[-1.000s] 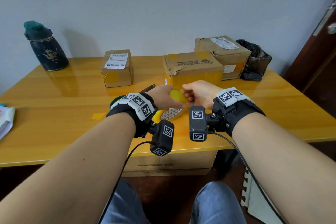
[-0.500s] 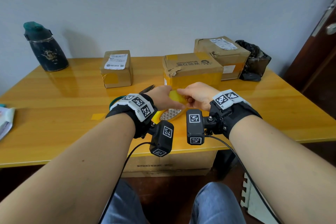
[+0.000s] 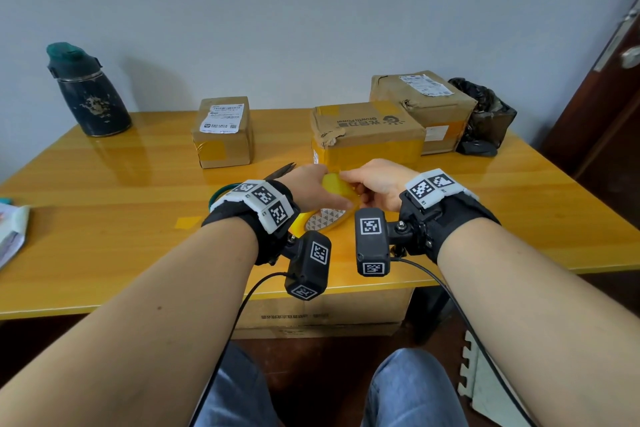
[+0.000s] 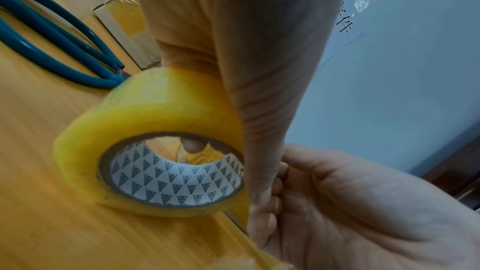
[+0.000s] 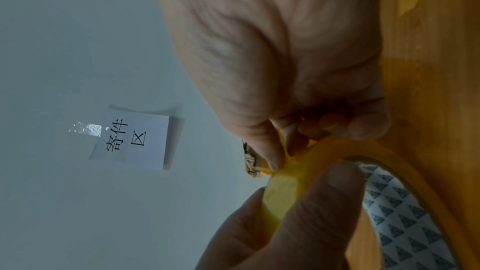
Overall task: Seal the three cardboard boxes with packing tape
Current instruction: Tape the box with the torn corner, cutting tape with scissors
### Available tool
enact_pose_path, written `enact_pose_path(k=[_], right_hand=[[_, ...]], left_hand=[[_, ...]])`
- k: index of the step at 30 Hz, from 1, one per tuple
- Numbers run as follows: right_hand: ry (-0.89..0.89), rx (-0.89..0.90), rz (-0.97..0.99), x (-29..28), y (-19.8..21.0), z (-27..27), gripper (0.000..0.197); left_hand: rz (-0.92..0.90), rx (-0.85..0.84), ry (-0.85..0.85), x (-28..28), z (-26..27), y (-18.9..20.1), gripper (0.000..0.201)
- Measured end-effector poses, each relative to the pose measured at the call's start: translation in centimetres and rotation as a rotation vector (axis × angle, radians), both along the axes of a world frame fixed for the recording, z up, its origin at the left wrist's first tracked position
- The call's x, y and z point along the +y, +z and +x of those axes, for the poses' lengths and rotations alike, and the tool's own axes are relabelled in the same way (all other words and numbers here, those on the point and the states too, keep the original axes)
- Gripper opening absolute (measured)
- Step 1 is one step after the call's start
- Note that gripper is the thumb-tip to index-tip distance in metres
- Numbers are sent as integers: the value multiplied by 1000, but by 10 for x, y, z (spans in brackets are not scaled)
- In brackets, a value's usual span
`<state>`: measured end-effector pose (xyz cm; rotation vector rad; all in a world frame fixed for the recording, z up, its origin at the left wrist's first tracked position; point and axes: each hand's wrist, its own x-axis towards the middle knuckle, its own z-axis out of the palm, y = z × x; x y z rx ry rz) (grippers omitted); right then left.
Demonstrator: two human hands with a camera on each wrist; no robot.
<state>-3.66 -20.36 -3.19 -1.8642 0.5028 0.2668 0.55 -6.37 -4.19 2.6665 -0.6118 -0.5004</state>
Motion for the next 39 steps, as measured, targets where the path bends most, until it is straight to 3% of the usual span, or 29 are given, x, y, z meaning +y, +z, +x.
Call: enact_pose_path(k=[7, 16, 32, 36, 39], right_hand=[[50, -18, -14, 2, 2, 0, 24], [-58, -96, 126, 5, -5, -3, 32], [-133, -169, 444, -1, -18, -4, 33], [-144, -162, 494, -6, -22, -5, 32], [-162, -165, 535, -7, -24, -5, 28]], left_hand=[[-48, 33, 8, 2, 1, -2, 89], [-67, 22, 26, 7, 1, -2, 89], [-292, 86, -44, 14, -9, 7, 62], [-277, 63, -81, 13, -9, 7, 66], [-271, 27, -84, 12, -11, 6, 55]])
